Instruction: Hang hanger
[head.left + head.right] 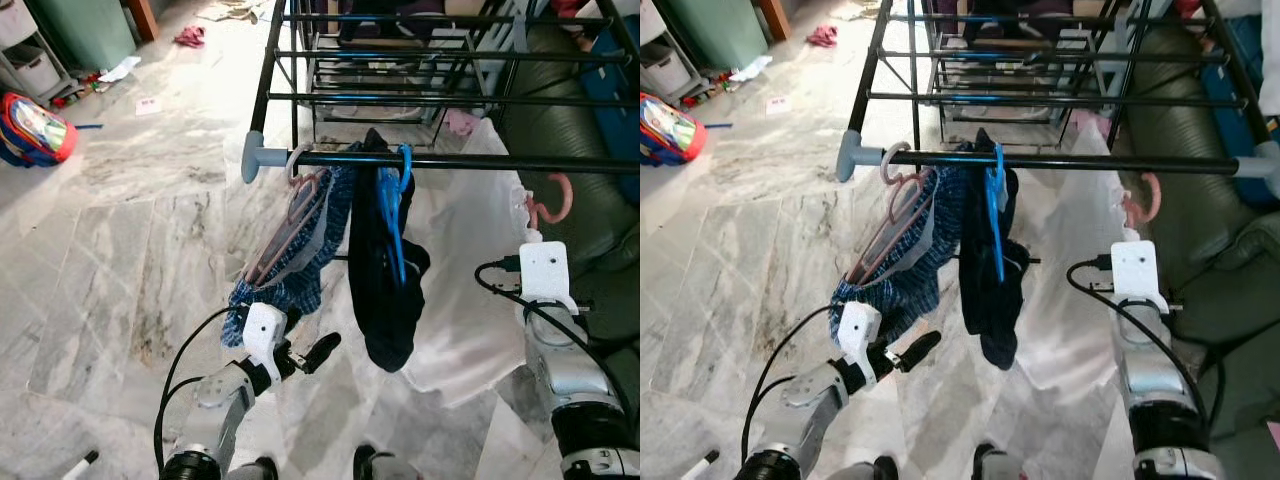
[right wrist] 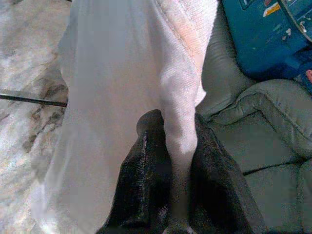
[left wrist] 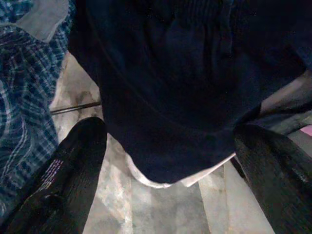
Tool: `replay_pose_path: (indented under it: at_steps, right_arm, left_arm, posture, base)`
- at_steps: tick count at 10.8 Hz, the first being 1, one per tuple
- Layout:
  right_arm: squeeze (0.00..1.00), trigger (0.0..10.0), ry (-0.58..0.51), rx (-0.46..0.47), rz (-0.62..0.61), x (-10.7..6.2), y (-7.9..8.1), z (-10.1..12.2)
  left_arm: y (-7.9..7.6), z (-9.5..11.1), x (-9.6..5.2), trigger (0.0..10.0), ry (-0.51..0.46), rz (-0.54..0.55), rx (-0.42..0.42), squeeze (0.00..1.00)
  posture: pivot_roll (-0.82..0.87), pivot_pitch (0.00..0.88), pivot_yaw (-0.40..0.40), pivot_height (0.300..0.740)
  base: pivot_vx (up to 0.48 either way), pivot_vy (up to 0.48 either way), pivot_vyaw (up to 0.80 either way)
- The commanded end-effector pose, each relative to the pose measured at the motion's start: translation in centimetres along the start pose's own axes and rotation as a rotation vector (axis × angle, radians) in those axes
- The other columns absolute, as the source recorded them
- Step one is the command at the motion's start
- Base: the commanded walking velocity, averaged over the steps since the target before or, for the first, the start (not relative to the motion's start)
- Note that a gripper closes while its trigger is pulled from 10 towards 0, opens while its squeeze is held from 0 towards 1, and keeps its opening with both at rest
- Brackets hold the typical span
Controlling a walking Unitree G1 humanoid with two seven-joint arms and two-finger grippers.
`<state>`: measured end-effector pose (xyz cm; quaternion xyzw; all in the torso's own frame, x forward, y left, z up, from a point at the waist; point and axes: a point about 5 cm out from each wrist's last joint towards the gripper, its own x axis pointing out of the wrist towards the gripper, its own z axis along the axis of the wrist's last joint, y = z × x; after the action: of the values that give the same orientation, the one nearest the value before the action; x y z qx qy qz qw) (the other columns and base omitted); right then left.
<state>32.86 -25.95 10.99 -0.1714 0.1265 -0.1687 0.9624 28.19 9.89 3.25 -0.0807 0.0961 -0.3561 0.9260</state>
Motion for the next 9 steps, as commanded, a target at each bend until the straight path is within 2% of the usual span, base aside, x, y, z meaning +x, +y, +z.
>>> replay_pose_path:
  at_steps: [1,4,5,6,7,9]
  right_arm:
    - [0.0,10.0,-0.099,0.017,-0.024,0.3,-1.0,2.7]
    - [0.0,10.0,-0.058,0.034,0.029,-2.1,1.0,0.0]
    - [0.0,10.0,-0.07,0.044,0.031,-3.5,1.7,-0.6]
    - [0.0,10.0,-0.098,0.055,0.011,-4.3,1.7,-0.4]
    - [0.0,10.0,-0.16,0.047,-0.021,-5.2,1.5,0.9]
    - [0.0,10.0,-0.183,0.055,-0.056,-4.9,0.7,2.2]
  left_arm:
    - [-0.1,-0.8,-0.3,10.0,0.031,0.007,-0.009,0.0]
    - [0.2,-1.3,-0.4,10.0,0.048,0.02,-0.013,0.0]
    - [0.1,-1.3,-0.2,10.0,0.051,0.008,-0.008,0.0]
    - [0.1,-1.2,-0.1,10.0,0.052,-0.002,-0.003,0.0]
    - [0.1,-1.0,0.1,10.0,0.05,-0.012,0.004,0.0]
    - [-0.3,-0.6,0.6,10.0,0.044,-0.034,0.012,0.0]
  posture:
    - [-0.04,0.224,0.011,0.74]
    - [-0.06,0.223,0.017,0.74]
    - [-0.06,0.225,0.022,0.74]
    - [-0.07,0.227,0.031,0.74]
    - [-0.08,0.228,0.037,0.74]
    - [-0.1,0.225,0.046,0.74]
  base:
    - [0.0,0.0,0.0]
    - [0.0,0.0,0.0]
    - [0.0,0.0,0.0]
    - [0.0,0.0,0.0]
    - [0.0,0.0,0.0]
    - [0.0,0.0,0.0]
